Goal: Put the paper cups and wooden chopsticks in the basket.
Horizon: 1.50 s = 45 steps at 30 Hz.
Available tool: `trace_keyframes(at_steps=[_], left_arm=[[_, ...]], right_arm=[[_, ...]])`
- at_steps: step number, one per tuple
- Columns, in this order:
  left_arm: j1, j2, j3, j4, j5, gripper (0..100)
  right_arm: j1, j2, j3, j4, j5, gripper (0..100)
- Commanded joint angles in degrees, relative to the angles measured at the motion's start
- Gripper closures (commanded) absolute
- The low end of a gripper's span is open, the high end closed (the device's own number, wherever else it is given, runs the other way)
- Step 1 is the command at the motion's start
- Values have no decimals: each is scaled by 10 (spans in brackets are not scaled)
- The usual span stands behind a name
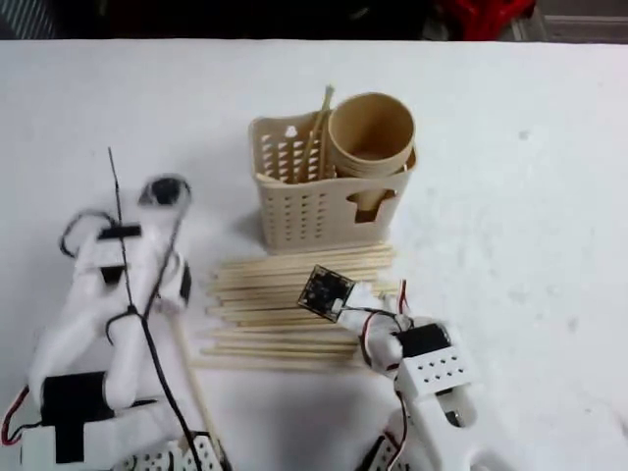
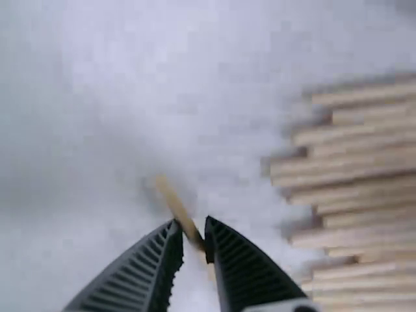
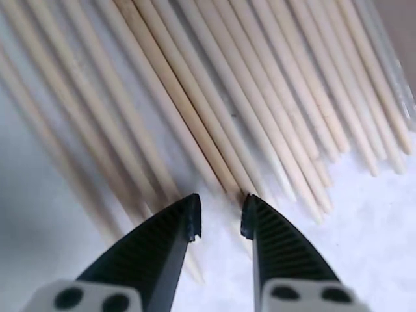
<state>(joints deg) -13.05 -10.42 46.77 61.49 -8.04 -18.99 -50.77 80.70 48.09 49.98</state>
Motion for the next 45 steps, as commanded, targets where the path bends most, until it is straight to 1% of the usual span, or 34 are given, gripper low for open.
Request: trace_keyframes(at_steps=[1, 5, 7, 15, 17, 19, 20, 21, 25, 28, 29, 31, 33, 40, 45], left_arm=[[20, -7, -174, 20, 62, 978], [42, -7, -303, 50, 100, 978], [48, -7, -359, 52, 110, 978], [51, -12, -520, 48, 112, 978], [67, -12, -589, 50, 112, 978], [93, -12, -665, 53, 113, 978], [111, -12, -705, 53, 113, 978], [131, -11, -748, 56, 113, 979], [230, -7, -895, 57, 113, 979], [294, -6, -968, 55, 112, 979], [312, -6, -980, 55, 111, 979], [335, -6, -985, 36, 110, 979], [346, -6, -964, 9, 112, 978], [342, -7, -789, -70, 108, 978], [324, -8, -679, -107, 107, 977]], right_arm=[[2, -6, 2, -11, 0, 882], [5, -2, 3, -18, -1, 882], [5, -2, 3, -18, -1, 882], [5, -5, 3, -18, -5, 885], [5, -6, 3, -18, -6, 917], [5, -6, 3, -18, -6, 979], [5, -6, 3, -18, -6, 988], [5, -7, 3, -18, -6, 975], [7, -7, -1, -18, -7, 981], [35, -29, -2, -18, -9, 982], [48, -47, -2, -18, -21, 982], [68, -94, -2, -14, -55, 982], [82, -150, -1, 2, -74, 982], [156, -352, 20, 142, -79, 982], [219, -497, 103, 187, -79, 982]])
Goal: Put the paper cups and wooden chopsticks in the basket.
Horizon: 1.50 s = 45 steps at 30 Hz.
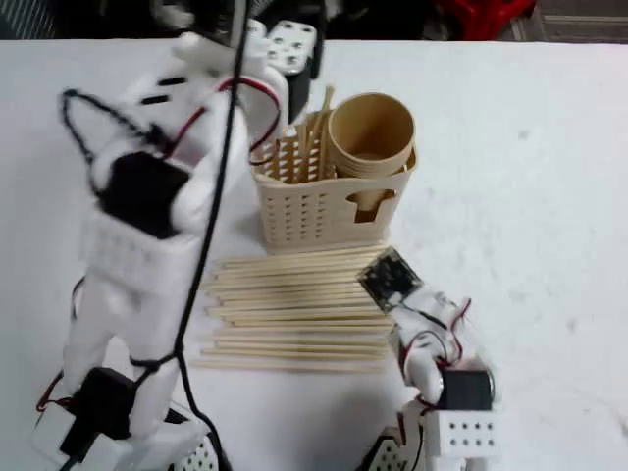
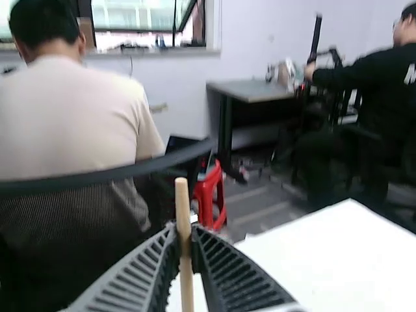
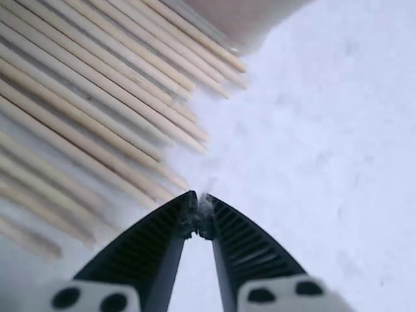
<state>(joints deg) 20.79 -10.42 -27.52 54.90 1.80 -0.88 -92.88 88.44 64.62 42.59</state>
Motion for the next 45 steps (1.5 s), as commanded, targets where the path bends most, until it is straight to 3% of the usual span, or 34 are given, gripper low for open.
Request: trace_keyframes(at_steps=[1, 6, 11, 14, 18, 21, 25, 27, 31, 33, 40, 45], left_arm=[[-17, -8, 82, -48, 9, 977], [-20, -12, 137, -40, 9, 971], [-20, -12, 125, 35, 9, 837], [-23, -12, 98, 90, 9, 825], [-31, -12, 33, 187, 9, 859], [-15, -12, -17, 314, 4, 861], [53, -12, -42, 476, -139, 861], [84, -16, -2, 477, -208, 862], [142, -45, 132, 464, -253, 862], [179, -56, 215, 444, -276, 866], [177, -60, 540, 195, -330, 906], [150, -57, 642, 69, -353, 908]], right_arm=[[53, -103, 40, 29, -7, 982], [100, -90, 46, -6, -74, 981], [102, -104, 50, -13, -156, 981], [103, -105, 49, -24, -191, 981], [103, -105, 50, -29, -197, 981], [107, -105, 50, -29, -197, 981], [146, -105, 49, -33, -195, 981], [157, -105, 50, -45, -195, 981], [158, -105, 54, -47, -189, 981], [163, -105, 60, -47, -148, 982], [164, -105, 79, -49, -109, 981], [167, -105, 84, -45, -113, 981]])
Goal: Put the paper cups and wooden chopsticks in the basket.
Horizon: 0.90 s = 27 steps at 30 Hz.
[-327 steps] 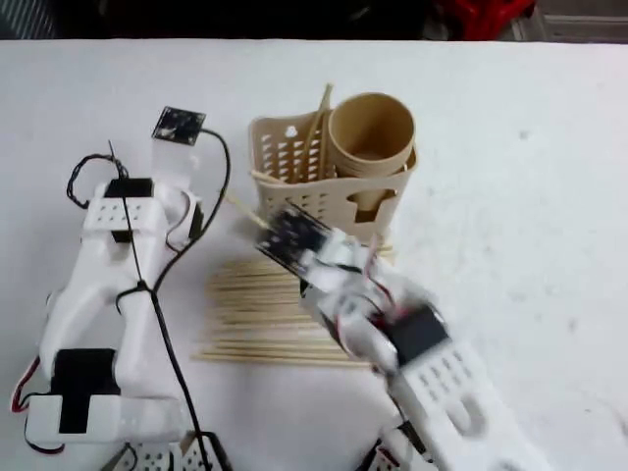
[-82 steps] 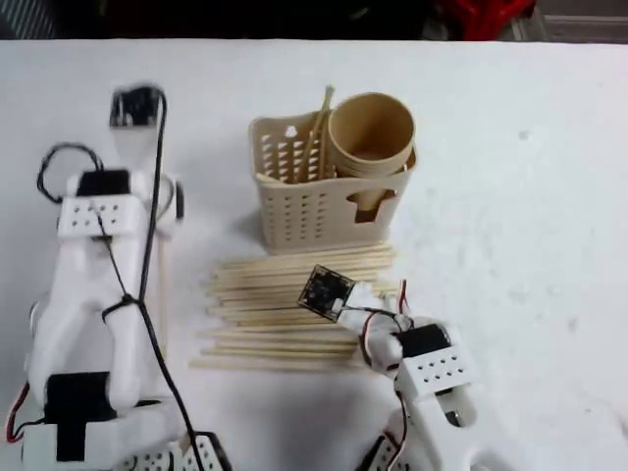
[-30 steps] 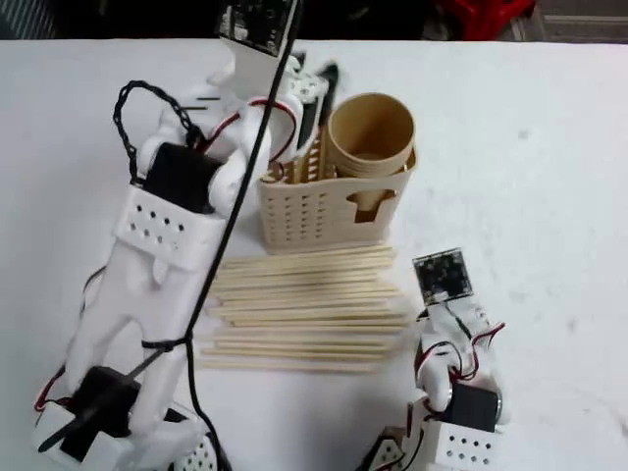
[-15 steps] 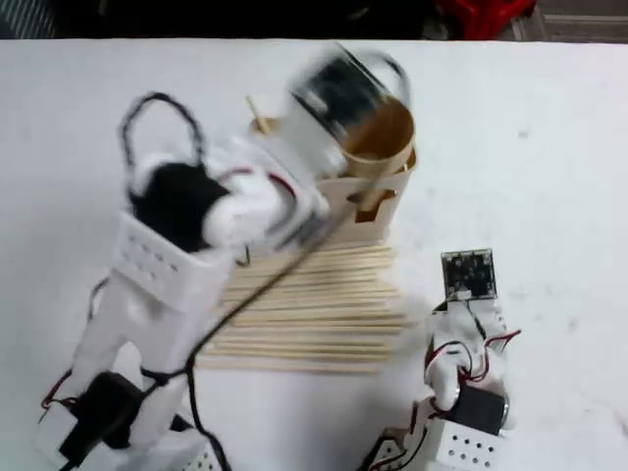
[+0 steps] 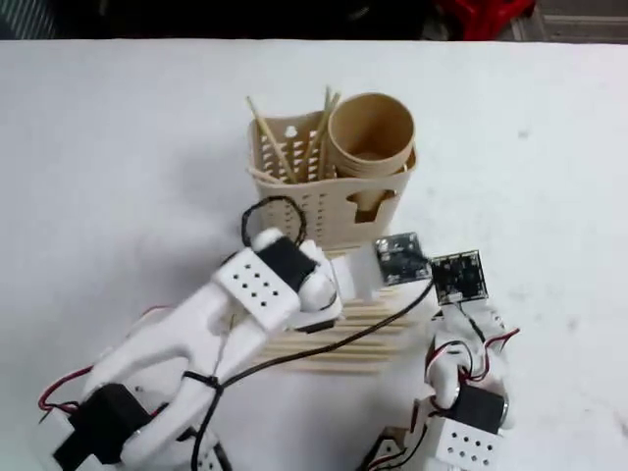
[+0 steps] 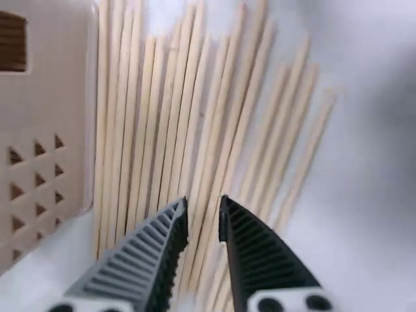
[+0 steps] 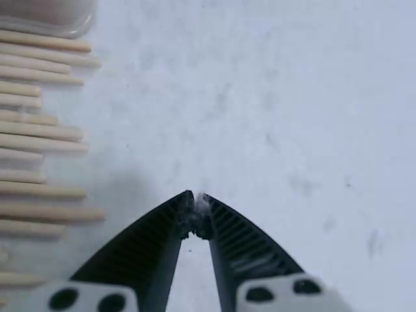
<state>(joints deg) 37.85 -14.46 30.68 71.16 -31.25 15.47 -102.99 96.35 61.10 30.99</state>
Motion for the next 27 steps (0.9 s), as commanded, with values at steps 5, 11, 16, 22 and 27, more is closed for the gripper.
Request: trace_keyframes(at_steps=[5, 11, 16, 22, 27], left_arm=[[-24, 85, 69, -145, -29, 907], [-24, 212, -25, -112, -44, 909], [-24, 246, -32, -115, -44, 910], [-24, 247, -32, -115, -44, 927], [-24, 247, -32, -114, -46, 965]], right_arm=[[2, -3, 5, -9, 3, 981], [2, -3, 5, -1, 6, 981], [2, -3, 5, -1, 6, 981], [2, -3, 5, -1, 6, 981], [2, -3, 5, -1, 6, 981]])
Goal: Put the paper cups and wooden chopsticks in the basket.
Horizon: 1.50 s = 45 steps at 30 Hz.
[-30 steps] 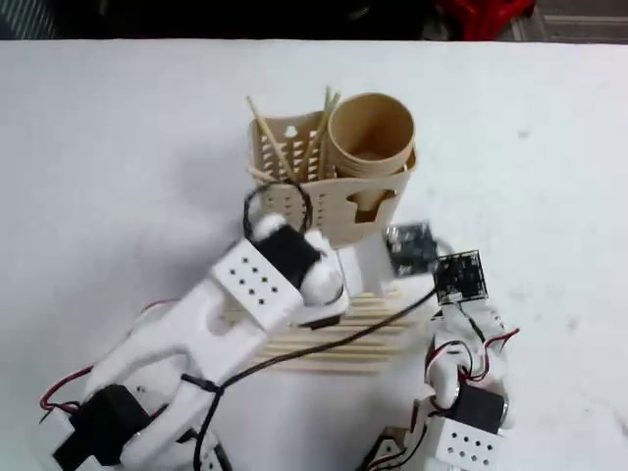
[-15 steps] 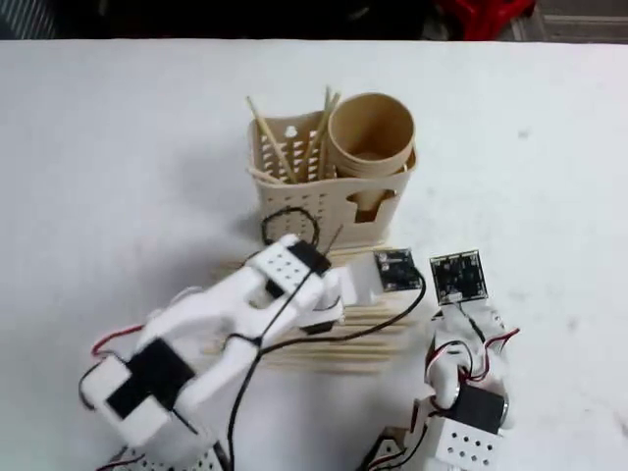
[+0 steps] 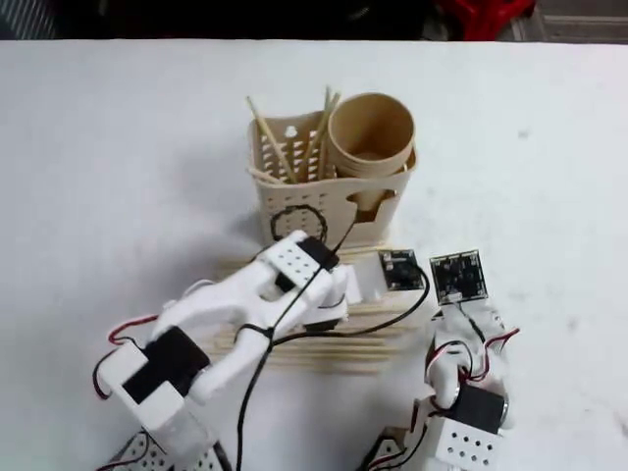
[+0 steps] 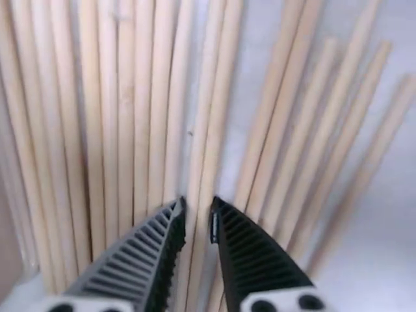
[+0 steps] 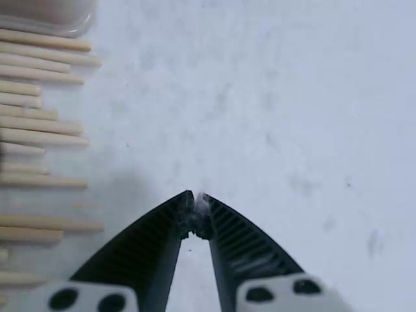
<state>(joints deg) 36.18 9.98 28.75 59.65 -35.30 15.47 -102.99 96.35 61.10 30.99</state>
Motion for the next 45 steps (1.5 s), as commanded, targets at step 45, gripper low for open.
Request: trace_keyframes(at_steps=[45], left_arm=[[-116, -230, -519, 15, 273, 979]], right_arm=[[1, -3, 5, -5, 5, 981]])
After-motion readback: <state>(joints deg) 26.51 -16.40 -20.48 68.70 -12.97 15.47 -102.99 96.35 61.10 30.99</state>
